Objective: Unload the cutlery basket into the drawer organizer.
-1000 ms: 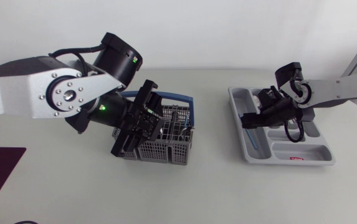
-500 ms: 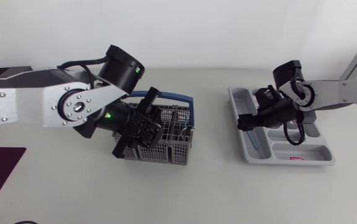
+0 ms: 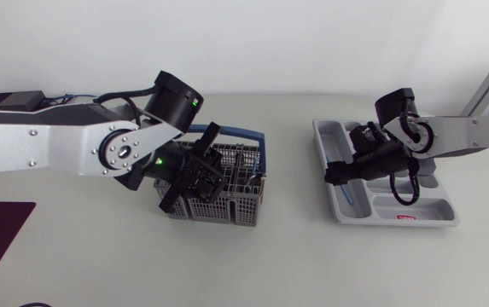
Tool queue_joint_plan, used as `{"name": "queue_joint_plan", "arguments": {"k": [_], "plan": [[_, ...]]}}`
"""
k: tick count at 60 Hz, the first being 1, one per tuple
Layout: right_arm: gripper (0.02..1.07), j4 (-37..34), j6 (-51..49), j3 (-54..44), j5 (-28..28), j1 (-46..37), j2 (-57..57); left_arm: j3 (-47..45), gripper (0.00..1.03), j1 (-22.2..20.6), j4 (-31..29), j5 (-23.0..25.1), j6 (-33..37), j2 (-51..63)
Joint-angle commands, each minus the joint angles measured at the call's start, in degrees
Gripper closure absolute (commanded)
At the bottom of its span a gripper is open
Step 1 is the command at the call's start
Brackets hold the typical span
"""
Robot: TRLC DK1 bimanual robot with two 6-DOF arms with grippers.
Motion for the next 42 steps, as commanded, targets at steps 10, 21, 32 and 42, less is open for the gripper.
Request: {"name": "queue_joint_plan", "arguments": {"k": [10,21,32,42], "plan": [[0.21,1.1,-0.5,-1.9,-0.1,0.4,-1.3,-1.6,0.83,0.6,0.5,-0.4,3.0,-0.6],[0.21,1.2,-0.5,-2.6,0.2,0.7,-2.2,-1.5,0.84,0.6,0.4,-0.4,3.4,-2.2],[0.21,1.2,-0.3,-2.8,0.7,1.6,-2.9,-1.1,0.85,0.6,-0.3,-0.1,3.4,-3.4],[0.21,1.2,0.0,-3.2,1.3,2.4,-3.6,-0.9,0.85,0.6,-1.0,-0.1,3.4,-4.8]]}}
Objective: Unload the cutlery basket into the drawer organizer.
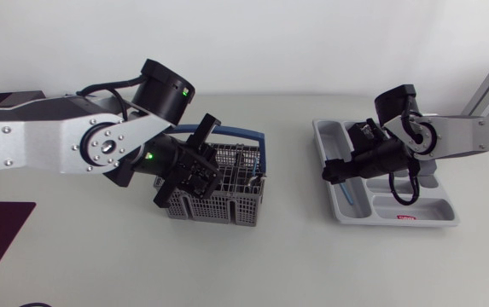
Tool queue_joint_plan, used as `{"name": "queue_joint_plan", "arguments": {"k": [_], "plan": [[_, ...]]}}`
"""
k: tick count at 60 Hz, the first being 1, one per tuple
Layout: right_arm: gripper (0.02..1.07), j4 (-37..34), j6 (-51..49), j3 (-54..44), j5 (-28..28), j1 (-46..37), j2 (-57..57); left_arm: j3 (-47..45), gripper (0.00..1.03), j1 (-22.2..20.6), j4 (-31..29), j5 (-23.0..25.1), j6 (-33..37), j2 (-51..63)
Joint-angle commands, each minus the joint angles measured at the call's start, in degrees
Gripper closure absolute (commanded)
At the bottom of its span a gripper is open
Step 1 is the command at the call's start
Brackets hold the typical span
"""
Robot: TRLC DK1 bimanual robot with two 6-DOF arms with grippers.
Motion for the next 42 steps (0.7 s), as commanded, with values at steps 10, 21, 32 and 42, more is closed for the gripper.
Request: {"name": "queue_joint_plan", "arguments": {"k": [10,21,32,42], "plan": [[0.21,-0.2,0.1,-2.6,0.7,1.4,-2.3,-0.7,0.85,0.0,-1.8,0.2,2.1,-4.0],[0.21,-0.8,0.5,-3.6,1.6,2.5,-5.5,0.2,0.85,-0.5,-5.0,0.2,1.6,-6.9],[0.21,-1.8,1.0,-5.1,2.8,4.7,-9.6,-0.1,0.85,-1.2,-6.3,0.1,1.3,-9.7],[0.21,-2.0,0.5,-8.3,2.4,11.4,-17.1,-0.6,0.85,-2.1,-7.2,-1.0,0.7,-11.8]]}}
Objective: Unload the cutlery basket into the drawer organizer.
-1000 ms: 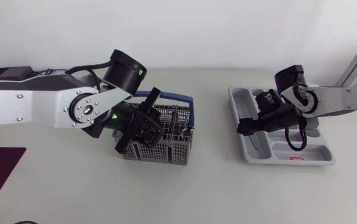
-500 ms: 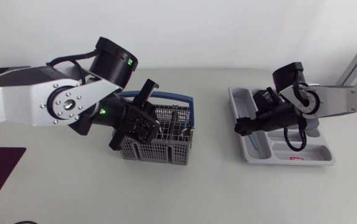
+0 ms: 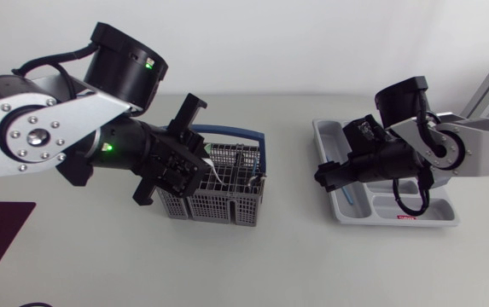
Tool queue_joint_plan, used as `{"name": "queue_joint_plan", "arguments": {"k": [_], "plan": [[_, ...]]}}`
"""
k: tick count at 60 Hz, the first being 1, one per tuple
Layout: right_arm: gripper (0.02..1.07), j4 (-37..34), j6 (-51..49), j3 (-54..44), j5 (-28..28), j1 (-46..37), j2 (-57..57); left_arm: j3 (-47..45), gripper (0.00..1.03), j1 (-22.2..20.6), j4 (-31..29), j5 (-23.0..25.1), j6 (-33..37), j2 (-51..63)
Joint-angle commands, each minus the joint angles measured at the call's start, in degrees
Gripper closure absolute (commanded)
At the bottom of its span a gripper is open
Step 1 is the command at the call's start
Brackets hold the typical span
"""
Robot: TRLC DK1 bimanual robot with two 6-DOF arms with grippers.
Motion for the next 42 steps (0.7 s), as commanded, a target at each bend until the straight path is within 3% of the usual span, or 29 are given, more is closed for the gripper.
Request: {"name": "queue_joint_plan", "arguments": {"k": [1,18,42], "plan": [[0.21,-0.6,0.4,-2.8,0.0,3.7,-4.1,-0.7,0.85,-0.7,-1.2,-0.5,0.6,-2.0],[0.16,-0.5,-5.2,-4.5,-7.4,12.0,-11.0,-1.3,0.85,-0.9,-1.5,-0.7,-0.4,-4.0],[0.14,2.9,-6.6,-5.0,-7.5,23.2,-10.0,-1.2,0.85,-2.0,-1.5,-2.4,-1.2,-5.0]]}}
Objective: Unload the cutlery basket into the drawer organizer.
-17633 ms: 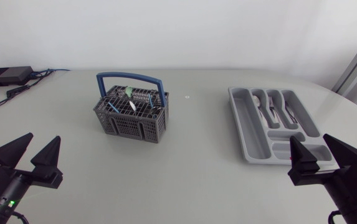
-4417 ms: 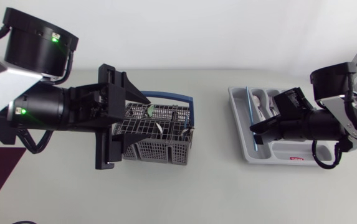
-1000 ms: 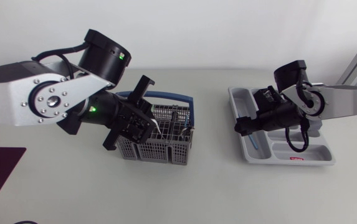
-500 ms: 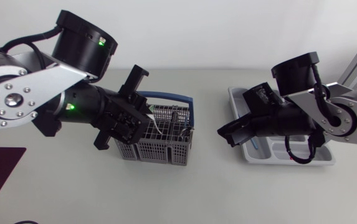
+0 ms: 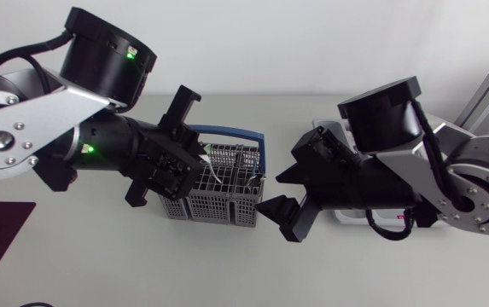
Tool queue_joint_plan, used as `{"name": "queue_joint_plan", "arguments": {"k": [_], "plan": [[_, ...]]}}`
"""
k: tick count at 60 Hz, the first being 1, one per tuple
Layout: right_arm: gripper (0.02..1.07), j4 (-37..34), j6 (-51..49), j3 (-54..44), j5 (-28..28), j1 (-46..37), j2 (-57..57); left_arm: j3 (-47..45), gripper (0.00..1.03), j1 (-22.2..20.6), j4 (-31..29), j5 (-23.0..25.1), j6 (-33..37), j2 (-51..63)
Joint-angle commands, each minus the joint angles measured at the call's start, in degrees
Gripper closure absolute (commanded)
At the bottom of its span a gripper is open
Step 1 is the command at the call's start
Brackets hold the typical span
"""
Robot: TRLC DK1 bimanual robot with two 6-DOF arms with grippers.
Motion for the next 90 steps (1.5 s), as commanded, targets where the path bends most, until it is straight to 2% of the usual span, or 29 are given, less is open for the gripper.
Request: {"name": "queue_joint_plan", "arguments": {"k": [1,17,25,39,46,54,58,65,66,71,76,78,86,90], "plan": [[0.14,0.9,-0.7,-1.7,0.1,0.9,1.1,-1.0,0.85,-0.3,-0.1,-0.5,-0.1,-1.2],[0.14,1.0,-0.8,-2.5,1.6,3.0,-0.4,0.6,0.85,-0.5,-1.7,-0.7,-0.9,-3.3],[0.14,1.0,-1.4,-3.9,5.1,5.4,-3.5,3.0,0.85,-2.0,-4.2,-1.0,-5.6,-4.7],[0.14,1.0,-3.2,-6.6,8.9,6.2,-11.7,10.5,0.84,-3.8,-11.5,-1.4,-25.1,-3.1],[0.14,1.0,-4.0,-7.8,11.0,6.8,-14.9,15.5,0.84,-5.2,-16.2,-1.2,-38.8,-0.2],[0.14,2.2,-5.0,-8.7,15.0,8.4,-17.0,16.1,0.84,-7.2,-16.2,-1.1,-49.4,1.9],[0.14,3.8,-5.7,-9.5,18.3,9.9,-18.1,17.2,0.84,-8.0,-16.8,1.5,-56.1,3.8],[0.14,6.4,-7.0,-10.7,23.4,12.7,-19.3,18.9,0.84,-9.1,-17.1,2.5,-62.4,5.8],[0.14,7.4,-7.5,-11.2,25.0,13.6,-19.4,19.7,0.84,-8.8,-17.2,4.4,-64.8,6.6],[0.14,10.7,-9.0,-12.8,29.2,15.7,-19.4,21.7,0.84,-7.7,-18.4,8.2,-70.2,8.8],[0.14,13.8,-10.4,-14.1,31.8,16.8,-19.2,22.6,0.84,-6.8,-18.3,9.5,-73.3,9.7],[0.15,15.2,-11.1,-14.6,32.7,17.0,-18.9,23.2,0.84,-5.7,-18.3,12.5,-75.7,10.5],[0.15,19.9,-13.3,-15.6,35.6,17.2,-17.6,23.6,0.84,-3.4,-18.5,16.3,-79.9,12.2],[0.21,22.5,-14.9,-16.2,37.5,17.9,-16.4,23.6,0.84,-2.3,-19.2,19.0,-82.3,13.1]]}}
